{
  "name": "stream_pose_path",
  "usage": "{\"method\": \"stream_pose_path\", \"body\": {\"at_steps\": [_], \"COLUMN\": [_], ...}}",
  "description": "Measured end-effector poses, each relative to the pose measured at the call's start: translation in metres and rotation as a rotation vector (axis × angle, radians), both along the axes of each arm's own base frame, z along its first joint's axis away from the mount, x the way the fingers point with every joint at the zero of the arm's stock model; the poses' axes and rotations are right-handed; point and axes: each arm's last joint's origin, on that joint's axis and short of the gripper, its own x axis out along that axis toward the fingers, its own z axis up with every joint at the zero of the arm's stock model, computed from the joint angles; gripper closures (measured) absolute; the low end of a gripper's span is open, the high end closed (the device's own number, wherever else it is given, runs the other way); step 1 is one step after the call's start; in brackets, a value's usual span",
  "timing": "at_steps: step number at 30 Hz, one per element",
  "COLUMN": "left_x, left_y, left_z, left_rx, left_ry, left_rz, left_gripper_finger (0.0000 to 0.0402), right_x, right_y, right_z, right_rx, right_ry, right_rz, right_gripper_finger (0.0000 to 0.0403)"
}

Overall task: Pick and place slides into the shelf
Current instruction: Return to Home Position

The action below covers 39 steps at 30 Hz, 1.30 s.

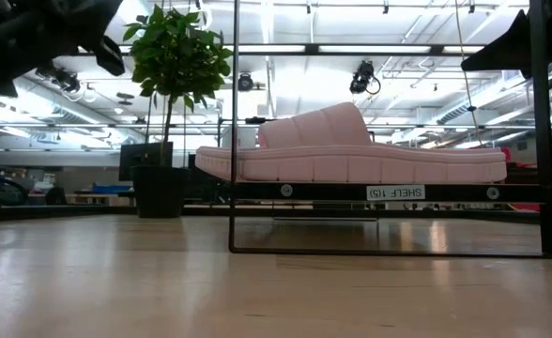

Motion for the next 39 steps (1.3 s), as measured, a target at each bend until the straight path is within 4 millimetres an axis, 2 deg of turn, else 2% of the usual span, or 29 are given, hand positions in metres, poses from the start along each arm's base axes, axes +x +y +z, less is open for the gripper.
{"method": "stream_pose_path", "body": {"at_steps": [8,26,39], "left_x": [-0.006,-0.024,-0.015], "left_y": [-0.015,-0.014,-0.017], "left_z": [0.006,0.002,-0.024], "left_rx": [0.081,0.075,0.088], "left_ry": [-0.094,-0.076,0.211], "left_rz": [0.011,0.102,0.034], "left_gripper_finger": [0.0397,0.0399,0.0396], "right_x": [0.000,0.000,0.000], "right_y": [0.000,0.000,0.001], "right_z": [0.000,0.000,0.000], "right_rx": [0.008,0.019,0.019], "right_ry": [-0.005,-0.002,0.000], "right_rz": [-0.002,0.010,0.012], "right_gripper_finger": [0.0402,0.0402,0.0402]}}
